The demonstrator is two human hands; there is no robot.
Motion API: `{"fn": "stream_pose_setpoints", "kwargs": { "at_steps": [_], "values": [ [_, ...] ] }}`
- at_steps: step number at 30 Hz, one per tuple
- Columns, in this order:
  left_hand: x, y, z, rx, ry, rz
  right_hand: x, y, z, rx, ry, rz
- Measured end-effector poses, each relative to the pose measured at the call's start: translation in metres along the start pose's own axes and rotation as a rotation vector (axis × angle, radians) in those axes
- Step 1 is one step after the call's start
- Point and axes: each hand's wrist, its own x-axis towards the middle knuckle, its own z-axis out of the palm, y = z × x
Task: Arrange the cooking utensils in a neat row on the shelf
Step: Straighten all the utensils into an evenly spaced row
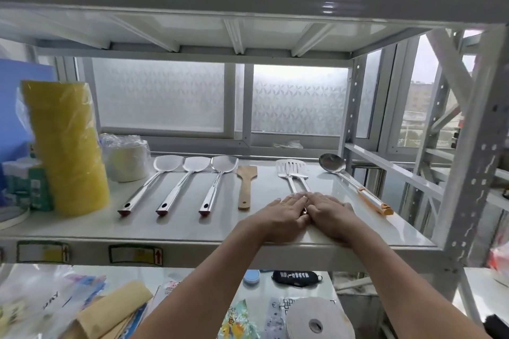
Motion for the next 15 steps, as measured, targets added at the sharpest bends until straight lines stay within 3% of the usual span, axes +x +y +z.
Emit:
{"fn": "stream_pose_setpoints", "kwargs": {
  "at_steps": [15],
  "values": [
    [-0.0025,-0.001,0.0021,-0.026,0.094,-0.114,0.0001,0.0026,0.0063,0.013,0.097,0.07]
  ]
}}
